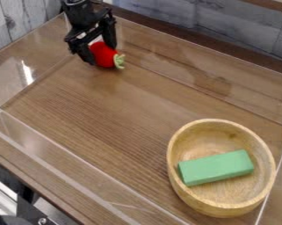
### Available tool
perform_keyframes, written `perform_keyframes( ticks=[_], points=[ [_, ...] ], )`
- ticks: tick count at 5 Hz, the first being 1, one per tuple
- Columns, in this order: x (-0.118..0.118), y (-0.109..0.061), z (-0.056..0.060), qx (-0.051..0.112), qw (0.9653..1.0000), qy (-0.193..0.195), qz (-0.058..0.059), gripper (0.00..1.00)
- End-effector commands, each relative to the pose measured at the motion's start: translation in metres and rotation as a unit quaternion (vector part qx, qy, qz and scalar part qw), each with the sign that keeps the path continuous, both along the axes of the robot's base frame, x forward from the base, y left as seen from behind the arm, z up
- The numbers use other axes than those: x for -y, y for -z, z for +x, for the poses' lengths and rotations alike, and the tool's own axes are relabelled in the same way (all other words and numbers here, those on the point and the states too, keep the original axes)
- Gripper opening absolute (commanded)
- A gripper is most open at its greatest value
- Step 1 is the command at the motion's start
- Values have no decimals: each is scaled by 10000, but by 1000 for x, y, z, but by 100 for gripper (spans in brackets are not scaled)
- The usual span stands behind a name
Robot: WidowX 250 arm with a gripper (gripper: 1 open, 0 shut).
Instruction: Move the red fruit to the right
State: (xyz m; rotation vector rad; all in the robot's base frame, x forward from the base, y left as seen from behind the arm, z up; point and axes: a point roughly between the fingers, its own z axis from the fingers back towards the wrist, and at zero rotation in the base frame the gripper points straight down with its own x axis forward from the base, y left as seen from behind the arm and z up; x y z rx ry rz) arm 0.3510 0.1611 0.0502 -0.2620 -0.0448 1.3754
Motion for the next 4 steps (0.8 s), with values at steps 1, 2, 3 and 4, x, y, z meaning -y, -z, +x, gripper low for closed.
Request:
perform_keyframes(
  ticks=[1,2,3,4],
  points=[
    [-4,-17,12,278,9995,32,157,0],
    [-2,-17,9,300,9994,61,171,0],
    [-1,-15,7,265,9995,51,175,100],
    [0,-14,5,239,9995,38,212,100]
  ],
)
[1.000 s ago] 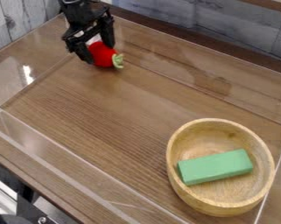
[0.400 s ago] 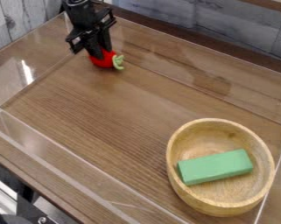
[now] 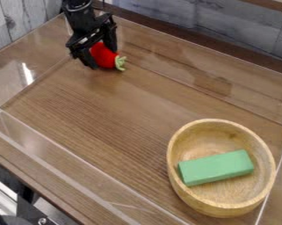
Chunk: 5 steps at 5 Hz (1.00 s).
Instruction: Move the red fruit to the right
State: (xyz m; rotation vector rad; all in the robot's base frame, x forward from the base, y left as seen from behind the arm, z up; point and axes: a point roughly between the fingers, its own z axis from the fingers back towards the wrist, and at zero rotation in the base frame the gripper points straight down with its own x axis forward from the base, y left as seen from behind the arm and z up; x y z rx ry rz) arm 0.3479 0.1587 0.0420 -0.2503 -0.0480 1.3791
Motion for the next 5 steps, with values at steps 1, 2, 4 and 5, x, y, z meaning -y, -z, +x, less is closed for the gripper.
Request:
perform_keyframes(
  ticks=[1,2,4,5],
  points=[
    [-1,-22,9,258,9995,57,169,0],
    [5,-43,12,269,9996,104,-41,0],
    [20,-84,15,286,9985,134,-440,0],
    [43,-90,18,237,9980,248,-522,0]
  ],
)
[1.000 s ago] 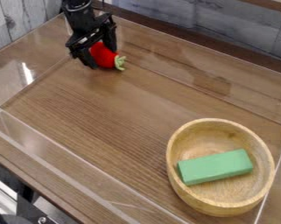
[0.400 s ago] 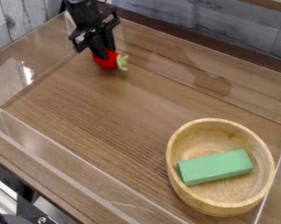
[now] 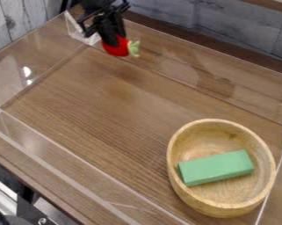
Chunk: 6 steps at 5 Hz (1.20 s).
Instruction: Move the red fruit to the right
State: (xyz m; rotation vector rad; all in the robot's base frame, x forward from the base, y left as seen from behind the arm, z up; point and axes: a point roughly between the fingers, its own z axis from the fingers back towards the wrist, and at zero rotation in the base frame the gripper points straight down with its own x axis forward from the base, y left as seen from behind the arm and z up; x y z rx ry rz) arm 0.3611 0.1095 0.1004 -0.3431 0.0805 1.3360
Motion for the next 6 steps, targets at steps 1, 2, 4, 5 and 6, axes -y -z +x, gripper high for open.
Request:
perform_keyframes(
  ticks=[1,2,4,5,6],
  points=[
    [22,-32,6,344,9992,151,125,0],
    [58,-25,6,295,9989,335,135,0],
    [118,-6,4,209,9982,505,229,0],
    [135,7,4,195,9983,448,312,0],
    [144,20,6,233,9980,436,398,0]
  ],
)
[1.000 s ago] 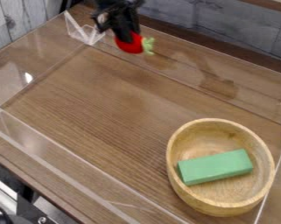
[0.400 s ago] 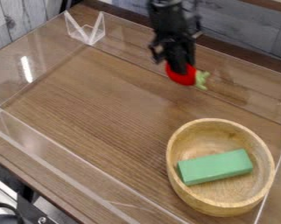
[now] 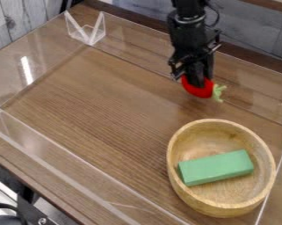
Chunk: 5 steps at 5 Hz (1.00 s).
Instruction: Move the red fruit to the right
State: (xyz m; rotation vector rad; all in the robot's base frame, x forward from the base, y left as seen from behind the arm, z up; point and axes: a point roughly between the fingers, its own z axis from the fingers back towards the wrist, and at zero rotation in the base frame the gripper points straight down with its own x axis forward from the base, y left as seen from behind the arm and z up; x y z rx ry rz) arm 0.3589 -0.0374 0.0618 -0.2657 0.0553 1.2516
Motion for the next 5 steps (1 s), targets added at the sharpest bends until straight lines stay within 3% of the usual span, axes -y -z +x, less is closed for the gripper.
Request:
perform_keyframes(
  ticks=[1,5],
  points=[
    [1,-8,10,337,9994,26,91,0],
    [6,22,17,485,9983,34,311,0]
  ],
)
